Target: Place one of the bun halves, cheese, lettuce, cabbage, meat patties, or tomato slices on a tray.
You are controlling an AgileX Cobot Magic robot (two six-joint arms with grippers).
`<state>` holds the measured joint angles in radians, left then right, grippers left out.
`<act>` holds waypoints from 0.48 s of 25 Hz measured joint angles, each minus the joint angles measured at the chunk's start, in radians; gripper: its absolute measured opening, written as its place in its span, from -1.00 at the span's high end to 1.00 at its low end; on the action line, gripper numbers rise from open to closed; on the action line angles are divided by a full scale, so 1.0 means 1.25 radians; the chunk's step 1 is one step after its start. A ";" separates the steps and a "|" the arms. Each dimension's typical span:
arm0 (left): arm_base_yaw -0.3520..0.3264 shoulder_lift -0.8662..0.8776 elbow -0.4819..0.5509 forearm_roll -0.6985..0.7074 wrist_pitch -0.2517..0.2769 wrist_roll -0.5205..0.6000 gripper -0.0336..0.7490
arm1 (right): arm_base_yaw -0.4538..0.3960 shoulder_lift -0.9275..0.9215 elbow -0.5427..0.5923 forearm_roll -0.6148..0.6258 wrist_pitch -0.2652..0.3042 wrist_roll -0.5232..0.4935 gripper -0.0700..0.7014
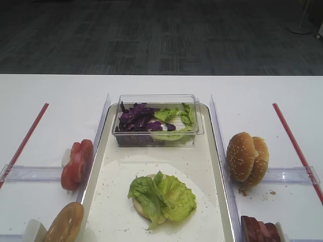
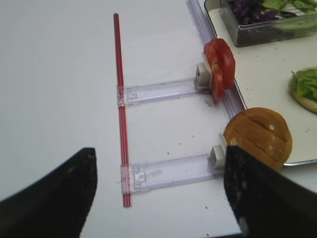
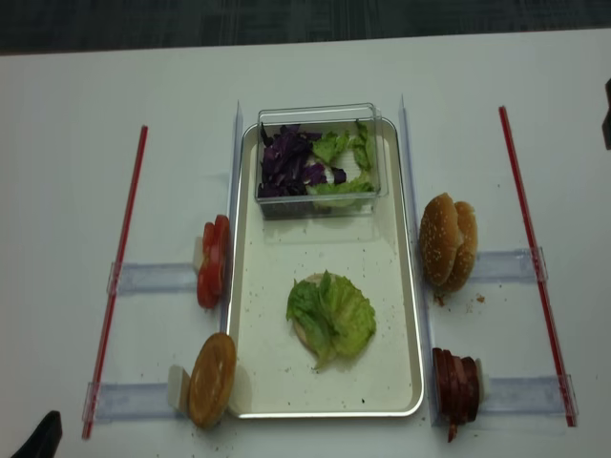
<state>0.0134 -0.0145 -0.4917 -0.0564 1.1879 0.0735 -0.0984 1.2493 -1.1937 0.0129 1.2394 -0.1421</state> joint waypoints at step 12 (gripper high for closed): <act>0.000 0.000 0.000 0.000 0.000 0.000 -0.35 | 0.000 -0.323 0.191 0.010 0.008 0.013 -0.97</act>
<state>0.0134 -0.0145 -0.4917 -0.0564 1.1879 0.0735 -0.0984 0.8452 -0.9544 0.0254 1.2498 -0.1254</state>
